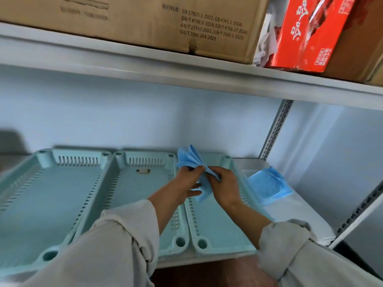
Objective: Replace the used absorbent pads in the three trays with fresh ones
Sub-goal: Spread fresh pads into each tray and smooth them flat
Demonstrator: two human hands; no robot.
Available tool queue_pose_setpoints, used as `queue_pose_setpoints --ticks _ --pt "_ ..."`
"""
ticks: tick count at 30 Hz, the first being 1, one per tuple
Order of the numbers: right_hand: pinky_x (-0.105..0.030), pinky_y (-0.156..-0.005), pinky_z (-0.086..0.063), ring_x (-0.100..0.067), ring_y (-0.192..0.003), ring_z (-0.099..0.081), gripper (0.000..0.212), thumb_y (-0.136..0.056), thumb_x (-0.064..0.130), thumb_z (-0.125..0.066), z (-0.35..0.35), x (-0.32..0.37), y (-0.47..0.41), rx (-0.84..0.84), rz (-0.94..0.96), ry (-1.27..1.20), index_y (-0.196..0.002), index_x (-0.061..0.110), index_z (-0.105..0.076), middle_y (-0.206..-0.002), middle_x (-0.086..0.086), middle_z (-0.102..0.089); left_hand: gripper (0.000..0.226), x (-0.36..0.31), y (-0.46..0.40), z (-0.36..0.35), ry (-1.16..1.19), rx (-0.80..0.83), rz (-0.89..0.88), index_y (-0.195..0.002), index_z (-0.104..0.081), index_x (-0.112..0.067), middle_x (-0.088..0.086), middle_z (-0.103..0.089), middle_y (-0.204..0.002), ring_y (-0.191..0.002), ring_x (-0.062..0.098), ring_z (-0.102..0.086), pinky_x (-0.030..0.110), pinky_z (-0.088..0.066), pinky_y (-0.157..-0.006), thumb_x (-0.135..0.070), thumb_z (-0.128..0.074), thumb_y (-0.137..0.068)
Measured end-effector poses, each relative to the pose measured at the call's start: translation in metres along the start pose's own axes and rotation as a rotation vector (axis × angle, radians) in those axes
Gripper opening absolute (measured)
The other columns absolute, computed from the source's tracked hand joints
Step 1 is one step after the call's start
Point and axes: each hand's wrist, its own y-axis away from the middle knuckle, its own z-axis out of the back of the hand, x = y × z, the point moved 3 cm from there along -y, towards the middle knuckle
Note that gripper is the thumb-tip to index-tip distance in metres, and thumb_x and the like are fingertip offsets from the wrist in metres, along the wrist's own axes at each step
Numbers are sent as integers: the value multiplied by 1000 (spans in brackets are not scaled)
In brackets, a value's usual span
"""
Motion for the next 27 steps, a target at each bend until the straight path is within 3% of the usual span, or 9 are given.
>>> queue_pose_setpoints --ticks 3,6,10,13,16,19,21,23,27 --pt "-21 -73 -51 -13 -82 -65 13 -88 15 -62 -9 -2 5 112 -59 -63 -100 15 -68 -89 3 -68 31 2 2 1 69 -17 29 -123 -54 -7 13 -64 -110 -87 23 -63 32 -56 -69 -21 -48 -96" --pt "-29 -87 -53 -14 -98 -65 26 -89 29 -63 -13 3 3 284 -189 -189 -111 15 -61 -107 -2 -68 29 -1 -1 8 19 -66 18 -117 -58 -3 18 -68 -106 -83 25 -66 33 -58 -68 -7 -40 -95" --pt "-38 -98 -50 -19 -113 -59 56 -87 36 -65 -10 4 -10 242 -366 -268 -134 16 -44 -126 -5 -59 26 -1 -8 14 -5 -88 -11 -116 -59 -1 19 -67 -102 -87 30 -66 35 -58 -70 -3 -41 -97" --pt "-38 -90 -54 -21 -109 -61 52 -89 37 -63 -10 3 -17 234 -439 -335 -133 14 -47 -124 -8 -61 24 -3 -10 12 -41 -70 -33 -117 -60 -4 14 -67 -101 -87 27 -66 33 -57 -70 -9 -44 -99" --pt "-33 -74 -57 -21 -93 -65 30 -97 23 -51 -11 6 -21 222 -489 -443 -123 8 -55 -114 -11 -65 25 -6 -10 12 -14 -78 -31 -119 -59 -3 14 -66 -104 -91 28 -64 36 -56 -76 -8 -44 -98" --pt "-27 -59 -56 -22 -86 -65 25 -100 11 -42 -11 11 -24 226 -513 -515 -119 5 -55 -108 -14 -65 27 -13 -8 15 -27 -99 -19 -122 -58 -7 12 -64 -114 -95 23 -59 29 -49 -69 -15 -48 -98" --pt "-27 -58 -56 -23 -86 -65 24 -98 7 -40 -12 14 -27 228 -509 -536 -116 6 -56 -107 -14 -65 33 -16 -8 15 -41 -85 7 -125 -55 -13 9 -60 -125 -103 23 -55 33 -45 -79 -30 -51 -97" --pt "-27 -58 -55 -22 -84 -65 22 -97 4 -40 -14 17 -30 232 -501 -542 -111 7 -56 -103 -13 -65 44 -14 -11 15 -4 -47 79 -130 -49 -20 4 -55 -125 -111 26 -53 46 -42 -93 -46 -49 -94" --pt "-29 -59 -54 -21 -82 -64 21 -94 -3 -43 -15 16 -32 221 -537 -610 -102 9 -58 -95 -9 -65 54 -8 -25 17 178 -70 111 -131 -50 -16 11 -61 -123 -109 32 -60 51 -48 -97 -53 -45 -93"
